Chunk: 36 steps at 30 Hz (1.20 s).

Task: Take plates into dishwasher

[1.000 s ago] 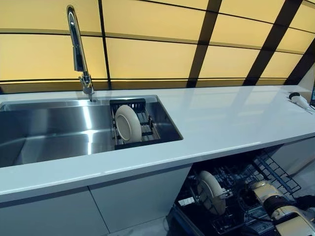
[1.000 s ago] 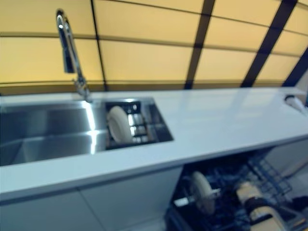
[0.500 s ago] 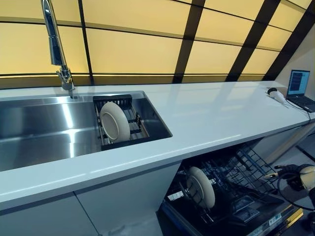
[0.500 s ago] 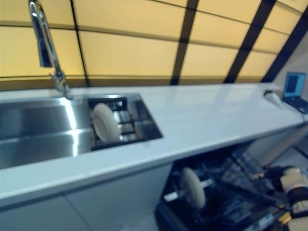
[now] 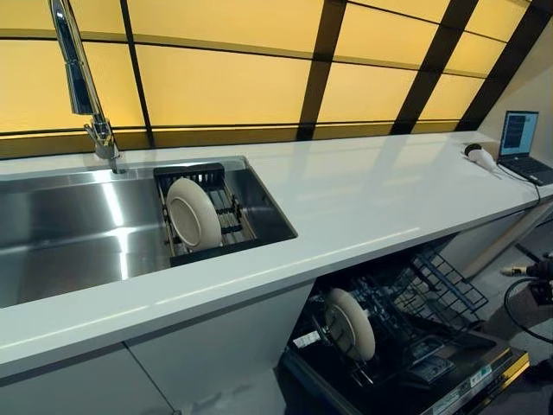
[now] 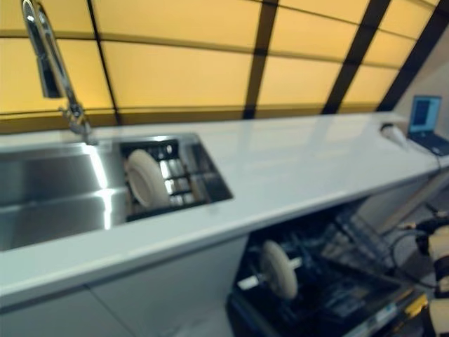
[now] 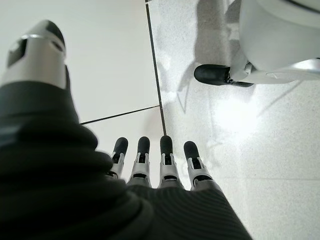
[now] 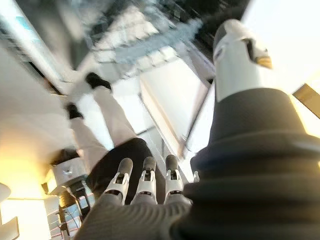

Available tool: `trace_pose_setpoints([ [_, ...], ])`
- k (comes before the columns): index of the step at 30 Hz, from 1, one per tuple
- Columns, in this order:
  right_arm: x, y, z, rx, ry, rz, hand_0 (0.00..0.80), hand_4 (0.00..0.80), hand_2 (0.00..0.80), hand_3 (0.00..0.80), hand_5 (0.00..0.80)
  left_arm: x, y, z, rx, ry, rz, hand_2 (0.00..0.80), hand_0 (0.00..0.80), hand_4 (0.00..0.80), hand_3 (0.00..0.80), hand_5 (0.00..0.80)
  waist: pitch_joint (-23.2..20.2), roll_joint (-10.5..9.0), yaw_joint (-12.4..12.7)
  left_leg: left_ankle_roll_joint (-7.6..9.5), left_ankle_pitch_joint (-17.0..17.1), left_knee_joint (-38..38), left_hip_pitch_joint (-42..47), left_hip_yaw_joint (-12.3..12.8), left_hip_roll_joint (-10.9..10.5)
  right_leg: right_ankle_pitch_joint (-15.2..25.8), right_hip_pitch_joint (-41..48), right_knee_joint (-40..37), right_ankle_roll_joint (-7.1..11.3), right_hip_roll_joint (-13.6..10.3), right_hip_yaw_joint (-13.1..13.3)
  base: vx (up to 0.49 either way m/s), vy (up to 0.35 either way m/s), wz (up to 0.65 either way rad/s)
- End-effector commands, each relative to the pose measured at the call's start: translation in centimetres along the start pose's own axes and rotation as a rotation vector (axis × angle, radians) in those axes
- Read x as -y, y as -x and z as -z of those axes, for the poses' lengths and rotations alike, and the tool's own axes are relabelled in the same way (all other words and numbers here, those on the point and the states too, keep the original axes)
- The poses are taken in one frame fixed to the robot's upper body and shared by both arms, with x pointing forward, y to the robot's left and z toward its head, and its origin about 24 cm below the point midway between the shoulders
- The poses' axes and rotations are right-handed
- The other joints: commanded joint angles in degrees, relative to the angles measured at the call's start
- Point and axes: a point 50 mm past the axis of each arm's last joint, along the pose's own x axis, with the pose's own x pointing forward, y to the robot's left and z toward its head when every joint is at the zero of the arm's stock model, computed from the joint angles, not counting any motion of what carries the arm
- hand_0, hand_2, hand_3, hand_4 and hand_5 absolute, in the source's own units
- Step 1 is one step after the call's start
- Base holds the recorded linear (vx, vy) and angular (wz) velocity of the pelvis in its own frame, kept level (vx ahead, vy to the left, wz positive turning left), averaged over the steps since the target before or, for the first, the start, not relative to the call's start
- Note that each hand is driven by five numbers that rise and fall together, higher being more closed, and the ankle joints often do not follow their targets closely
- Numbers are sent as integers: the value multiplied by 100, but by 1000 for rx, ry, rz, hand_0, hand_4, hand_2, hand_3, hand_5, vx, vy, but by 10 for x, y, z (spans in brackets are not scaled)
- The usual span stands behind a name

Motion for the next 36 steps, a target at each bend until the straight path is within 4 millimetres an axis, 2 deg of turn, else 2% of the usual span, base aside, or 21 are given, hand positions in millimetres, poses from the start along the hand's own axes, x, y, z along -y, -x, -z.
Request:
trace_pose_setpoints([
  [1,61,25,-80,342,71,285,0,0,0,0,0,17,-1,-10,31,-15,29,0,0,0,0,0,-262,113,387,-189,-540,7,439,-177,204,320,-271,140,66,60,-27,-37,36,5],
  [2,59,35,-100,441,105,316,0,0,0,0,0,18,-1,-11,31,-16,30,0,0,0,0,0,-279,118,421,-191,-537,7,418,-212,181,311,-273,147,70,44,-66,-28,28,5],
  [3,59,36,-102,453,114,319,0,0,0,0,0,18,0,-10,31,-15,31,0,0,0,0,0,-281,124,415,-191,-537,7,416,-216,179,309,-273,149,70,42,-71,-20,23,6],
  [7,54,61,-141,662,222,383,0,0,0,0,0,22,0,-12,29,-18,35,0,0,0,0,0,-332,130,512,-191,-526,2,377,-304,139,282,-252,150,82,11,-183,-9,15,10],
  [14,28,98,-183,932,325,378,0,0,0,0,0,27,1,-11,23,-10,36,0,0,0,0,0,-370,140,655,-184,-480,-8,302,-436,102,253,-223,141,87,-21,-364,-11,11,13],
  [19,15,122,-204,1076,370,400,0,0,0,0,0,28,2,-10,19,2,28,0,0,0,0,0,-376,118,770,-175,-447,-8,255,-510,80,251,-206,133,95,-31,-487,-8,7,16],
  [24,5,139,-217,1177,404,412,0,0,0,0,0,29,2,-11,20,8,27,0,0,0,0,0,-380,96,863,-157,-426,-8,224,-576,54,239,-197,144,101,-47,-575,0,8,9],
  [29,-9,158,-227,1307,531,485,0,0,0,0,0,30,3,-11,26,3,28,0,0,0,0,0,-368,51,961,-134,-403,-8,198,-649,28,237,-196,165,102,-50,-657,21,0,6],
  [31,-14,171,-232,1405,643,599,0,0,0,0,0,30,3,-10,27,-1,28,0,0,0,0,0,-364,21,1006,-123,-400,-8,191,-673,18,236,-198,172,109,-50,-682,35,-9,7],
  [33,-22,185,-234,1529,814,789,0,0,0,0,0,29,3,-10,28,-9,27,0,0,0,0,0,-359,-15,1069,-113,-397,-8,173,-702,12,236,-193,161,119,-42,-728,30,-23,9],
  [36,-35,200,-234,1670,1001,934,0,0,0,0,0,27,4,-7,21,-15,25,0,0,0,0,0,-364,-60,1140,-111,-385,-8,123,-752,6,244,-192,120,136,-29,-804,40,-21,7],
])
